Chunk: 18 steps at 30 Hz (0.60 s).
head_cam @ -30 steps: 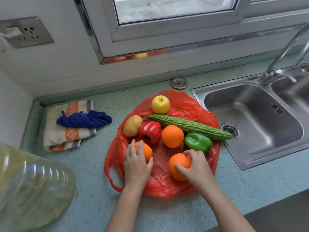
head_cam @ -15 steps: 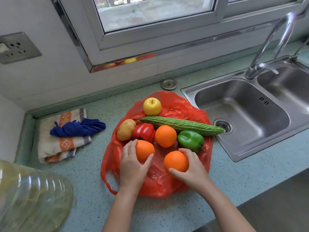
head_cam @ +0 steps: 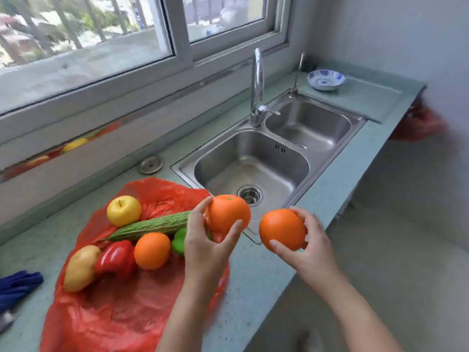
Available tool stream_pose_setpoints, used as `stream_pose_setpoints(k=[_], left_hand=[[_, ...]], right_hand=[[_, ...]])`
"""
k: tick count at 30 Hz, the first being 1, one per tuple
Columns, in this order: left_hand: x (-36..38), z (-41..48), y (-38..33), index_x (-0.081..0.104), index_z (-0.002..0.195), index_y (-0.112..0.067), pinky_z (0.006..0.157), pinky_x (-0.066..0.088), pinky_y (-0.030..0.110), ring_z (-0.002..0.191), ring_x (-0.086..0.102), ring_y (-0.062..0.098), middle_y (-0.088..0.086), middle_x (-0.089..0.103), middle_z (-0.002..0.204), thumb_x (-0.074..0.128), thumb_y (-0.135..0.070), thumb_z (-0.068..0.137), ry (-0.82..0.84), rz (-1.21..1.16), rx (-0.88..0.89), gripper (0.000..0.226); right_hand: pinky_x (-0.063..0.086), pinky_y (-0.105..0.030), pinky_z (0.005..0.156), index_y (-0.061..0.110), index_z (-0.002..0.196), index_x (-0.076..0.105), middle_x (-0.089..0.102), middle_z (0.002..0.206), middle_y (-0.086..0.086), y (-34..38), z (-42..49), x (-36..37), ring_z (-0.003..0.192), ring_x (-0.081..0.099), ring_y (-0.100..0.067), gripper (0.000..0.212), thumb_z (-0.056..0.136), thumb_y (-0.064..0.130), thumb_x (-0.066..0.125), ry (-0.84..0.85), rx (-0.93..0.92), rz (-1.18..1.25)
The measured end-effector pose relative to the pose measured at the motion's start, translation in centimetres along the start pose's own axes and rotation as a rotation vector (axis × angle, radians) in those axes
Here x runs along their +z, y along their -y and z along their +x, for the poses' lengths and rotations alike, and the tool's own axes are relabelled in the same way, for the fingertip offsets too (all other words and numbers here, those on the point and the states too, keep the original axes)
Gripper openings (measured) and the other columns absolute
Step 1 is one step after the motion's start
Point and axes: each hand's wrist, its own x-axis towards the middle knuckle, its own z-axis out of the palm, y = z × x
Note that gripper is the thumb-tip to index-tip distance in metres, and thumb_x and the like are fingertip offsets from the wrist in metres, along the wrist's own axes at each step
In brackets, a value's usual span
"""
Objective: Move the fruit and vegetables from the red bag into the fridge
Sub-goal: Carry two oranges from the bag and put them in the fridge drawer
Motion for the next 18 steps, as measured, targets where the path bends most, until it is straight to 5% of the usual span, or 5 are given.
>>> stream_pose_setpoints(k=[4, 10, 15, 18], left_hand=[[6.6, -0.4, -3.1, 0.047, 0.112, -0.044, 0.087, 0.051, 0.042, 0.101, 0.061, 0.014, 0.0, 0.056, 0.117, 0.073, -0.048, 0.059, 0.188, -0.144, 0.02, 0.059], [18.0, -2.3, -9.5, 0.048, 0.109, -0.037, 0.084, 0.052, 0.032, 0.094, 0.063, 0.011, -0.008, 0.059, 0.106, 0.076, -0.032, 0.06, 0.436, -0.275, 0.078, 0.056], [28.5, -5.5, -15.8, 0.049, 0.105, -0.043, 0.08, 0.051, 0.029, 0.095, 0.063, 0.009, -0.024, 0.061, 0.099, 0.071, -0.048, 0.053, 0.601, -0.364, 0.135, 0.057], [34.5, -8.4, -19.7, 0.048, 0.106, -0.041, 0.075, 0.05, 0.019, 0.09, 0.063, 0.001, -0.021, 0.06, 0.099, 0.074, -0.041, 0.057, 0.71, -0.414, 0.193, 0.055]], right_hand=[[0.041, -0.004, 0.07, 0.04, 0.113, 0.039, 0.045, 0.118, 0.007, -1.9, -0.4, -6.1, 0.1, 0.046, 0.013, 0.064, 0.058, 0.038, 0.071, -0.247, -0.012, 0.034], [0.047, -0.018, 0.081, 0.044, 0.116, 0.038, 0.045, 0.125, 0.014, -5.1, -2.0, -17.3, 0.107, 0.05, 0.0, 0.067, 0.056, 0.053, 0.066, -0.511, -0.006, 0.09], [0.047, -0.031, 0.087, 0.044, 0.117, 0.038, 0.044, 0.126, 0.02, -8.1, -4.4, -28.2, 0.11, 0.05, -0.006, 0.068, 0.055, 0.052, 0.065, -0.755, -0.001, 0.044], [0.047, -0.032, 0.089, 0.043, 0.116, 0.038, 0.043, 0.125, 0.02, -9.6, -6.6, -34.7, 0.11, 0.05, -0.006, 0.067, 0.055, 0.052, 0.064, -0.889, -0.012, 0.011]])
